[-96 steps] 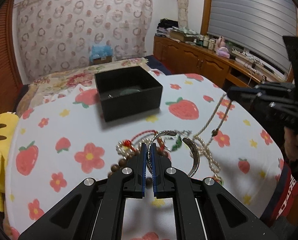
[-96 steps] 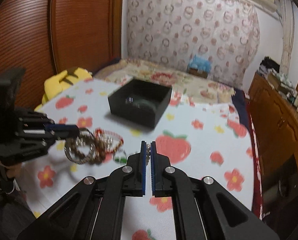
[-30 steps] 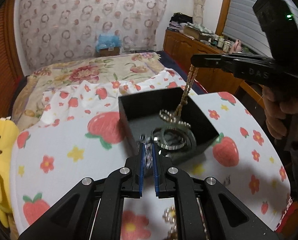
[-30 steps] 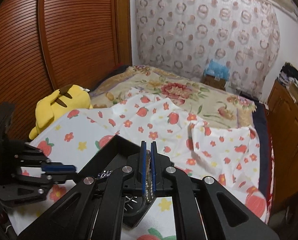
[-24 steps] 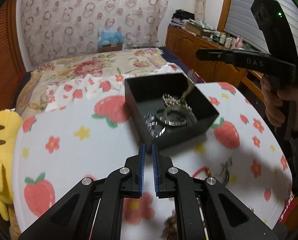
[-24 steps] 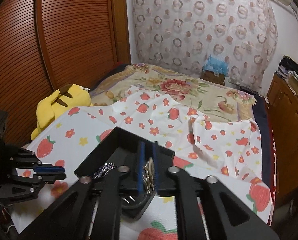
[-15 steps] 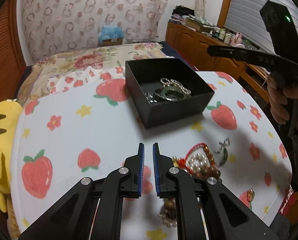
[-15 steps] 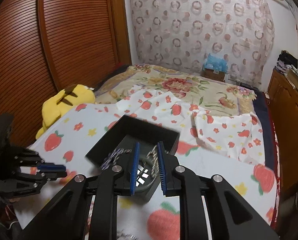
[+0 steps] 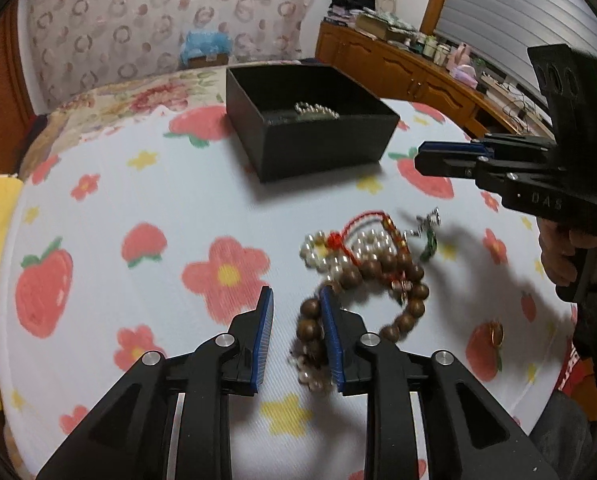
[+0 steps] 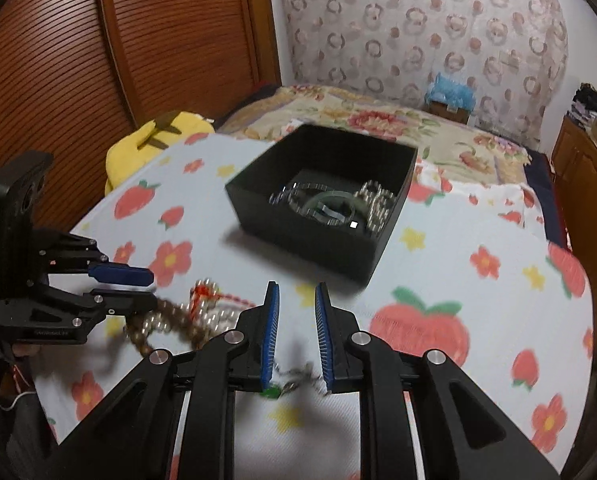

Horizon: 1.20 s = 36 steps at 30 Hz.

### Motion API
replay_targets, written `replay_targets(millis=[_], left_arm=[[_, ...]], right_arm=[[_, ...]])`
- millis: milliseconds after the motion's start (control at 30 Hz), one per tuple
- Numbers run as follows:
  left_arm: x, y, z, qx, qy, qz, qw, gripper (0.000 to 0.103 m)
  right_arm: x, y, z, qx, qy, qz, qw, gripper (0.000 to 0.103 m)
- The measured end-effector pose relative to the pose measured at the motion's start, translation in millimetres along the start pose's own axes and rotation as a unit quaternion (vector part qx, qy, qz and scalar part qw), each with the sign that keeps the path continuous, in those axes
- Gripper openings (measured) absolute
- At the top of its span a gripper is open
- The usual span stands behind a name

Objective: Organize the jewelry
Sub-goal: 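Grasp the brown wooden bead bracelet with the left gripper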

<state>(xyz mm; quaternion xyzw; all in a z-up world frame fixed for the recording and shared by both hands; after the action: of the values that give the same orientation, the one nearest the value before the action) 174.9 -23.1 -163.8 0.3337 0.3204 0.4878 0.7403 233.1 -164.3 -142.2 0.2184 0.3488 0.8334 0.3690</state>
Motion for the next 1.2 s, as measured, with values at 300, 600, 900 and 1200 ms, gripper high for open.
replay_targets(millis=[300, 600, 900, 1200], left_arm=[[-3, 0, -3, 0.001, 0.009, -0.015, 0.9998, 0.027], [-7, -2, -5, 0.001, 0.024, -0.034, 0.9991, 0.019], [-10, -1, -5, 0.000, 0.024, -0.036, 0.9991, 0.015], [-13, 15, 7, -0.028, 0.029, -0.031, 0.9987, 0.012]], right_arm=[[0, -4, -9, 0.008, -0.014, 0.003, 1.000, 0.020], [2, -6, -11, 0.010, -0.013, 0.004, 1.000, 0.020], [2, -11, -18, 0.015, -0.018, 0.005, 1.000, 0.020], [9, -18, -25, 0.028, -0.011, 0.013, 0.999, 0.020]])
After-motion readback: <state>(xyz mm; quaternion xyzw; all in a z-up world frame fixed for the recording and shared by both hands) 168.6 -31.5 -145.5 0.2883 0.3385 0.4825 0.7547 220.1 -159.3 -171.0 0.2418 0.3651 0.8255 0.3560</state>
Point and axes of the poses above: each gripper's, at about its wrist camera, not at the fingertips, and y roughly against the way its jaws point, x to its left, z to its top, the point moved 9 cm from there along -y, roughly the way its jaws point
